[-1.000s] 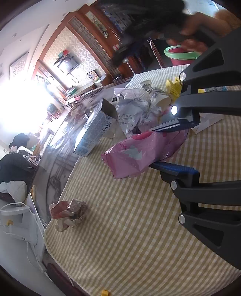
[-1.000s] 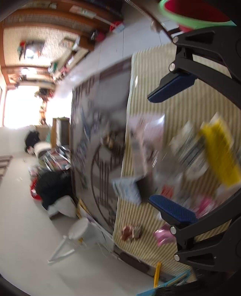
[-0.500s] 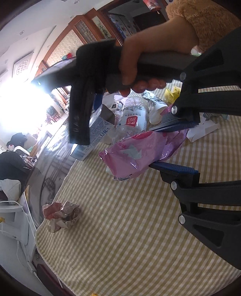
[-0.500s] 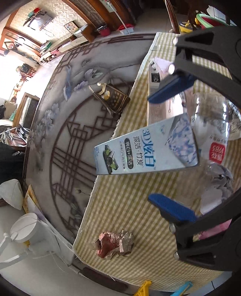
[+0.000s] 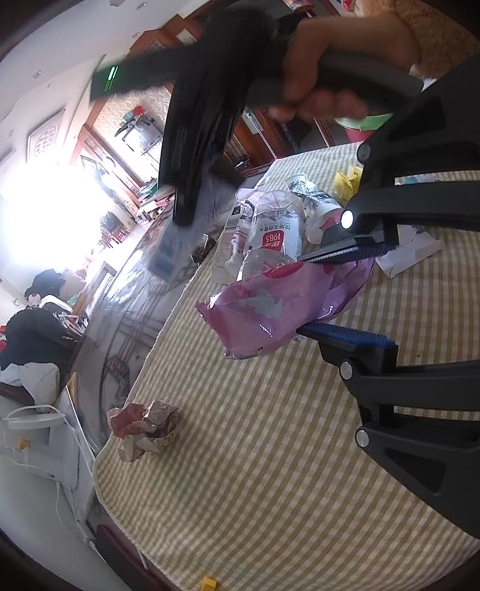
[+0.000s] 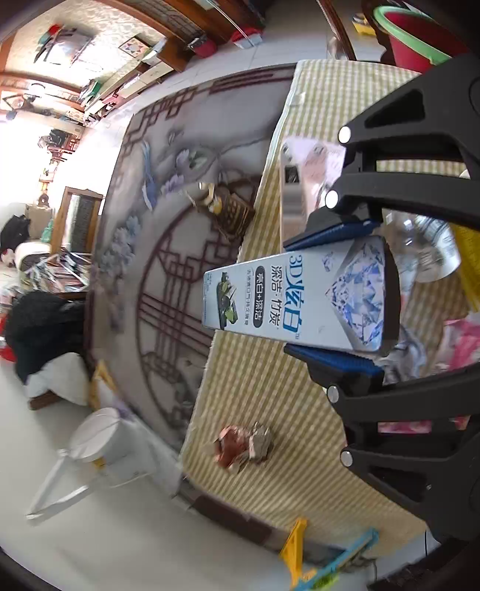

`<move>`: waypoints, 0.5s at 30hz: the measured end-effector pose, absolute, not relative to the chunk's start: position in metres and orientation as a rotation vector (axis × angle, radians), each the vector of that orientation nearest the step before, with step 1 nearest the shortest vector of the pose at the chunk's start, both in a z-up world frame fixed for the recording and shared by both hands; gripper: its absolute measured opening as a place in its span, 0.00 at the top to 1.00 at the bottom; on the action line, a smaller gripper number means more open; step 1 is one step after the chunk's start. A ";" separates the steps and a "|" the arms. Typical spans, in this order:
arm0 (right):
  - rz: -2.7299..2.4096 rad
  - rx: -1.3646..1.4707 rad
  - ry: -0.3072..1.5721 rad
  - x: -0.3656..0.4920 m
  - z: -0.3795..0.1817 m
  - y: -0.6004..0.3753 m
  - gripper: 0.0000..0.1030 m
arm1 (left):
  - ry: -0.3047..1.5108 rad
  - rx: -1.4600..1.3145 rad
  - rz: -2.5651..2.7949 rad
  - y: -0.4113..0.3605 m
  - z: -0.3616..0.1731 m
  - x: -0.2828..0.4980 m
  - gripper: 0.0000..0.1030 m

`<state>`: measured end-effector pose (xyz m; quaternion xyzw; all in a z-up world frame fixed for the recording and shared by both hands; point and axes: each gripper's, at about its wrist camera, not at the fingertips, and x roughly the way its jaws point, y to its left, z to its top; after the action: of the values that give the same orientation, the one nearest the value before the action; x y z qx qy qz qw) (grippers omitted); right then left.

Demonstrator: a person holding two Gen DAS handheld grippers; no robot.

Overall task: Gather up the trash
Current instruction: 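Grasp the pink bag with the left gripper while the right gripper grasps the white toothpaste box, then carry the toothpaste box into the bin and open the right gripper while the left gripper holds the pink bag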

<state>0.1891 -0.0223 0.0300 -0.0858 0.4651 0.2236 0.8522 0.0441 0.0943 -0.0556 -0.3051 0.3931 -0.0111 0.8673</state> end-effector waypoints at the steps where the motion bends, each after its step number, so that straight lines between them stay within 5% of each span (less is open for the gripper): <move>1: 0.475 -0.168 0.966 0.185 0.035 -0.030 0.53 | 0.824 -0.633 -0.022 0.093 -0.056 0.044 0.72; 15: 0.525 -0.020 0.891 0.116 0.044 -0.124 0.53 | 0.812 -0.548 -0.008 0.080 -0.057 0.050 0.72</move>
<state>0.1157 -0.1239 0.0439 -0.0095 0.4259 0.2509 0.8692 0.0497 0.0797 -0.0572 -0.2632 0.3900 -0.0038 0.8824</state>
